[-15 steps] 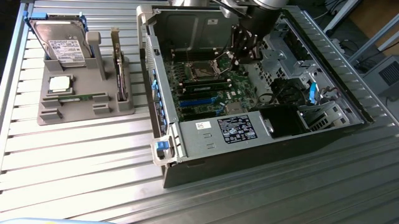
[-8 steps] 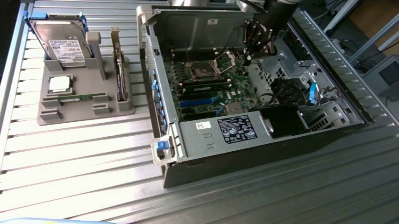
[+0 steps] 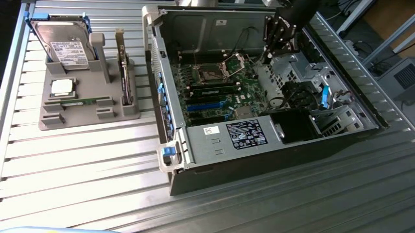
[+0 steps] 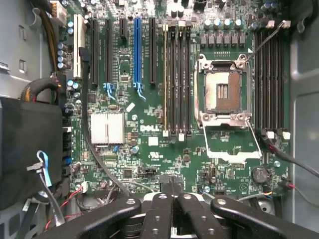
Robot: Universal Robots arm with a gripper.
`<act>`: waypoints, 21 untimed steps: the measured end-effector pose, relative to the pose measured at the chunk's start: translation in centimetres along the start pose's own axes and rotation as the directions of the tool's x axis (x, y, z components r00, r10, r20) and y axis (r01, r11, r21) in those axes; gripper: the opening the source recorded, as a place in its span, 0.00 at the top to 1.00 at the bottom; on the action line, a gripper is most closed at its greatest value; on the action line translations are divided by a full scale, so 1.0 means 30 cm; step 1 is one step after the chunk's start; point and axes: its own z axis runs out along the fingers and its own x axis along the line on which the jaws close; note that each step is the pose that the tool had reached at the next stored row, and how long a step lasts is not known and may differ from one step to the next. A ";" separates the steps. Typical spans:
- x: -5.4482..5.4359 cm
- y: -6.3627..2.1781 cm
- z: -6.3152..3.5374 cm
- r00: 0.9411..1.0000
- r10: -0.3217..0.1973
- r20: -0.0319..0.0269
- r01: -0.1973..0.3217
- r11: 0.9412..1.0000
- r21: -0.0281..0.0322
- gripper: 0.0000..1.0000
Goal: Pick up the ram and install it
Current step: 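Press down the ram until it locks into place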
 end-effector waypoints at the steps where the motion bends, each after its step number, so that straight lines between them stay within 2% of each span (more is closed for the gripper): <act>1: 0.000 0.000 -0.008 1.000 0.000 0.000 0.000 1.000 0.000 0.89; 9: 0.000 0.000 -0.009 1.000 0.000 0.000 0.000 1.000 0.000 0.89; 13: 0.000 0.000 -0.009 0.998 0.066 0.002 -0.066 0.998 -0.003 0.89; 15: 0.000 0.000 -0.009 0.989 0.147 0.005 -0.147 0.989 -0.006 0.89; 17: 0.000 0.000 -0.008 0.972 0.234 0.008 -0.234 0.972 -0.011 0.89; 20: 0.000 0.000 -0.008 0.952 0.306 0.009 -0.305 0.952 -0.014 0.89; 21: 0.000 0.000 -0.008 0.939 0.344 0.010 -0.344 0.939 -0.016 0.89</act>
